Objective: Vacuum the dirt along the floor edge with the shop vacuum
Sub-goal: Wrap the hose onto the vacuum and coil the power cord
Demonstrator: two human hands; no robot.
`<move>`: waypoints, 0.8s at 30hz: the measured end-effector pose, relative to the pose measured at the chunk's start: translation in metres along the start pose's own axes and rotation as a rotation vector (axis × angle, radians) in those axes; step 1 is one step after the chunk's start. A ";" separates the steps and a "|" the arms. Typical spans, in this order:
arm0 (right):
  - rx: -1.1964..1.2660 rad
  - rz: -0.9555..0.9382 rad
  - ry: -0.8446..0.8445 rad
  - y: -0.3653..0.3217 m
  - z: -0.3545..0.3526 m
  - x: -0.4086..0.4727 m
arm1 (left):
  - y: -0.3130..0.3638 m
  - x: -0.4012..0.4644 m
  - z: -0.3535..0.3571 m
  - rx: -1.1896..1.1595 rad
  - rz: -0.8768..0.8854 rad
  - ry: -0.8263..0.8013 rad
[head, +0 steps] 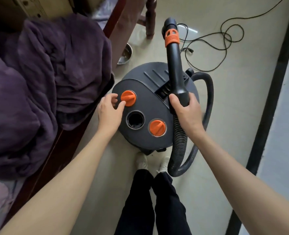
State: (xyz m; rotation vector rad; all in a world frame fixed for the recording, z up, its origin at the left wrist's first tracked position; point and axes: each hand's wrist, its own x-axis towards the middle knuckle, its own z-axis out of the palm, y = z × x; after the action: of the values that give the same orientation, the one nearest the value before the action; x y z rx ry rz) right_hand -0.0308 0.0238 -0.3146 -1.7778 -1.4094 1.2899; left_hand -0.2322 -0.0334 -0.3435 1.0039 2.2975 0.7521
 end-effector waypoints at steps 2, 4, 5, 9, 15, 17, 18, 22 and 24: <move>-0.004 0.013 0.012 0.003 0.004 0.007 | 0.000 0.003 0.007 0.038 0.087 -0.007; -0.016 0.027 0.012 0.008 0.004 0.009 | 0.001 0.003 0.011 0.086 0.134 0.005; -0.030 0.032 0.007 0.010 0.004 0.009 | 0.001 0.004 0.012 0.115 0.161 0.015; -0.071 0.052 -0.005 0.015 0.003 0.010 | 0.004 0.010 0.016 0.199 0.266 0.013; -0.077 0.052 -0.014 0.013 0.004 0.012 | 0.004 0.018 0.018 0.223 0.281 -0.011; -0.084 0.053 -0.021 0.012 0.004 0.012 | 0.005 0.019 0.018 0.232 0.287 -0.010; -0.086 0.053 -0.023 0.012 0.005 0.012 | 0.005 0.019 0.019 0.228 0.280 -0.005; -0.073 0.057 -0.016 0.013 0.005 0.012 | 0.009 0.018 0.021 0.184 0.197 0.022; -0.074 0.060 -0.020 0.013 0.005 0.012 | 0.009 0.018 0.021 0.182 0.180 0.004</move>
State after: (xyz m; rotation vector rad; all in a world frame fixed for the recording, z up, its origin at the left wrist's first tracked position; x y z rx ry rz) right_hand -0.0300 0.0306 -0.3316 -1.8737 -1.4423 1.3047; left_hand -0.2254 -0.0085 -0.3569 1.3069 2.3335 0.6221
